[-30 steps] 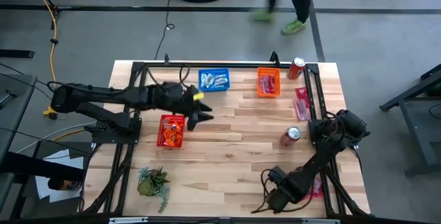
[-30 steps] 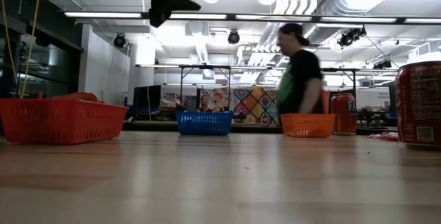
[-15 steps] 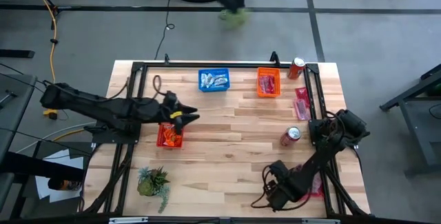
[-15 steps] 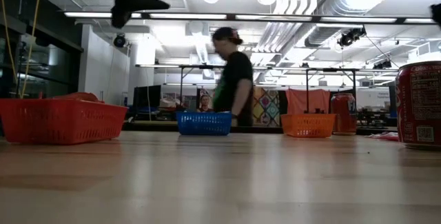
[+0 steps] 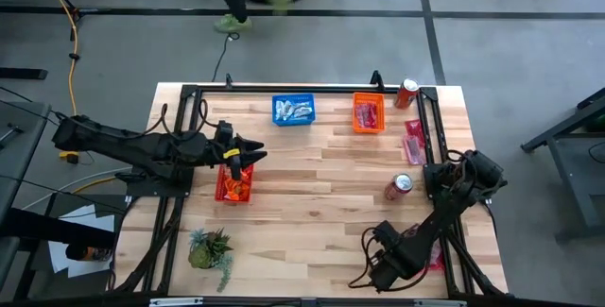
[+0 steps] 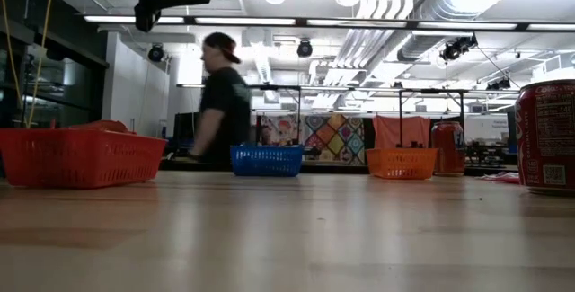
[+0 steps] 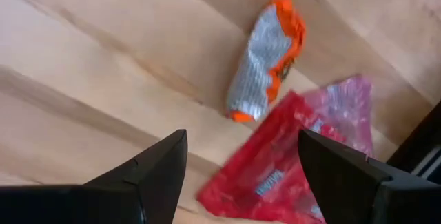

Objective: Sort candy
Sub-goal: Put the orange candy pack into the red basket

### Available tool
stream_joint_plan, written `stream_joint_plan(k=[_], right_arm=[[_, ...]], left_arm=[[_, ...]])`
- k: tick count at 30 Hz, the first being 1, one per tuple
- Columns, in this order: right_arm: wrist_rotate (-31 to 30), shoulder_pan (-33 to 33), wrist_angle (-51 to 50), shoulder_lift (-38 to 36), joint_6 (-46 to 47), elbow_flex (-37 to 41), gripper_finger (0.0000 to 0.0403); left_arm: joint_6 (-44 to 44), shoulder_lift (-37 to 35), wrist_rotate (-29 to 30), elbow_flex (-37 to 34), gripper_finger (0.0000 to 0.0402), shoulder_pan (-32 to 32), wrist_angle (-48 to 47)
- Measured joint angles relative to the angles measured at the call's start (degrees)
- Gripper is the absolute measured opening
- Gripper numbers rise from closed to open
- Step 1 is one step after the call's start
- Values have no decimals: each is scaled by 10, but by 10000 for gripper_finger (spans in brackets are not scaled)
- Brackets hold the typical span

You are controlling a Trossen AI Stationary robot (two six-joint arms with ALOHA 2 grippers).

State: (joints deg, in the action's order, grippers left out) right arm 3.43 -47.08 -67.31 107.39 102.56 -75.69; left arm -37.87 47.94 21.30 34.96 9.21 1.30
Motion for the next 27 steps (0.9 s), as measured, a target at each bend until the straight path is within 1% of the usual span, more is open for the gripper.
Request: stream_joint_plan(k=[2,6,11,14,16,18,20,21,22,25,27], right_arm=[[13,0,16,0,-8,19,267],[12,7,55,0,7,51,251],[11,21,79,0,6,74,217],[14,25,81,0,6,84,180],[17,25,81,1,7,88,143],[24,25,80,1,6,83,94],[27,23,70,1,5,65,39],[25,20,63,0,3,52,21],[24,17,51,-1,-5,33,13],[-1,11,-21,-1,-18,-44,25],[-67,9,-57,-2,-37,-100,22]], left_arm=[[0,4,1,0,188,0,0],[0,10,-2,0,188,-1,-1],[5,10,-5,0,188,-1,-2],[14,11,-4,0,188,-1,-1],[15,11,-2,0,188,-1,-2],[17,10,-2,0,188,-1,-2],[33,9,-2,0,188,-1,-2],[45,6,-1,0,188,-1,-2],[56,0,3,1,188,-2,-3],[81,-20,28,14,188,-8,-2],[111,-27,48,28,188,-13,2]])
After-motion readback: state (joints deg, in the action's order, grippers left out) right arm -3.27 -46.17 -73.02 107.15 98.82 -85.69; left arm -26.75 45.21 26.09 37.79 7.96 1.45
